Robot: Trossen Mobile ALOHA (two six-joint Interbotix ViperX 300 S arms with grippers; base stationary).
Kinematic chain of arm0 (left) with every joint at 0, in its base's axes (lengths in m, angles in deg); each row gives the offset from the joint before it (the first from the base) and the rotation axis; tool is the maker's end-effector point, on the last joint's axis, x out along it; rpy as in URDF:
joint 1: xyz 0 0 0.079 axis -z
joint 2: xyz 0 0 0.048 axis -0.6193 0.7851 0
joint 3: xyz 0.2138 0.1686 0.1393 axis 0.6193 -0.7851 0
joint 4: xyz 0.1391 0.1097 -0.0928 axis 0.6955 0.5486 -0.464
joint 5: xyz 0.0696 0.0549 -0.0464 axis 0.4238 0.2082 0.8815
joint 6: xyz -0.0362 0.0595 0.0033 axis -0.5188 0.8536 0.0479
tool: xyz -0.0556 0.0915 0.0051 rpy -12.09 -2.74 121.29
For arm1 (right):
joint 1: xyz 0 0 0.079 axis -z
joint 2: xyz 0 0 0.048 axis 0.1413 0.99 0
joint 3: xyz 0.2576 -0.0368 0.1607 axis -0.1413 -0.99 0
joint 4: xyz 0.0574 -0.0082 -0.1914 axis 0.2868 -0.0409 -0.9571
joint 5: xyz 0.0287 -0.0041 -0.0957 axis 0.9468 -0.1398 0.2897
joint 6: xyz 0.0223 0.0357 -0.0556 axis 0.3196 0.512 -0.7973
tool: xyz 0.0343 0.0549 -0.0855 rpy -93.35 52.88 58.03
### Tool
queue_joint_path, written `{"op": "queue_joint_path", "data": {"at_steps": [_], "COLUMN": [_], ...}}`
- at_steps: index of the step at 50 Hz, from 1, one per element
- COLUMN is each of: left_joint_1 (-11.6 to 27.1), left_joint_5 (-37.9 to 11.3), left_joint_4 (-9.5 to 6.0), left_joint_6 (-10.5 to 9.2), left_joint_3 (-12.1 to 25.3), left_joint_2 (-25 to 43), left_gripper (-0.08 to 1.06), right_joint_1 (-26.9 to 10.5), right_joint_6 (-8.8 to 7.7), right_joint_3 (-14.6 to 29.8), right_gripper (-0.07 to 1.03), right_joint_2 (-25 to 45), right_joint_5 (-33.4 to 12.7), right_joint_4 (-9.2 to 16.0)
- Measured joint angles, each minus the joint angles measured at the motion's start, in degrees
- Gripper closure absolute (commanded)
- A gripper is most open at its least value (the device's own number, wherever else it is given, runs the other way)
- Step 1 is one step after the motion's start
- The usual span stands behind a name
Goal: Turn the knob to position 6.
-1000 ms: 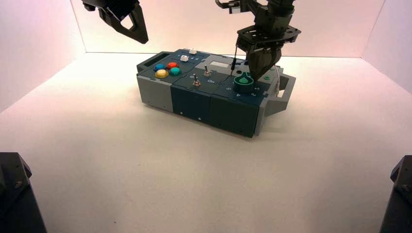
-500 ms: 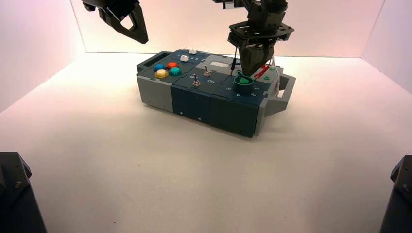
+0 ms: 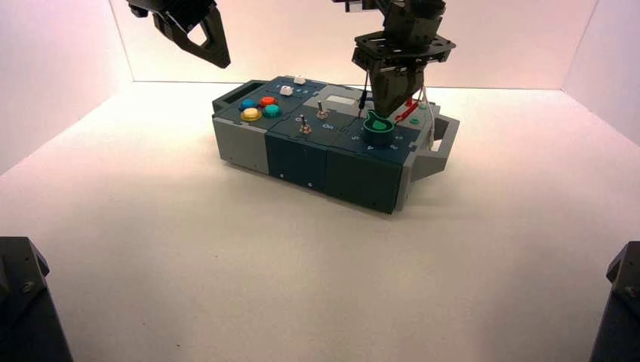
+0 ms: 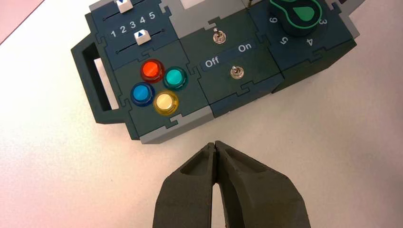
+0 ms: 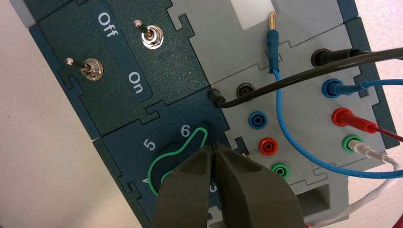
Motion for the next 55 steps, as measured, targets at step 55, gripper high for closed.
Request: {"op": "queue_joint_path", "data": {"at_steps": [55], "left_joint_1": [0.1], "left_joint_5": [-0.2], "left_joint_4": [-0.09], "left_joint_6": [0.00], "left_joint_3": [-0.1], "left_joint_2": [0.0], "left_gripper": [1.01], "right_joint_1": [0.0], "right_joint_6": [0.44], "right_joint_3": [0.3], "right_gripper": [0.99], "right_joint_2": [-4.7], "right_joint_5": [-1.0], "right_joint_4": [-0.2]}}
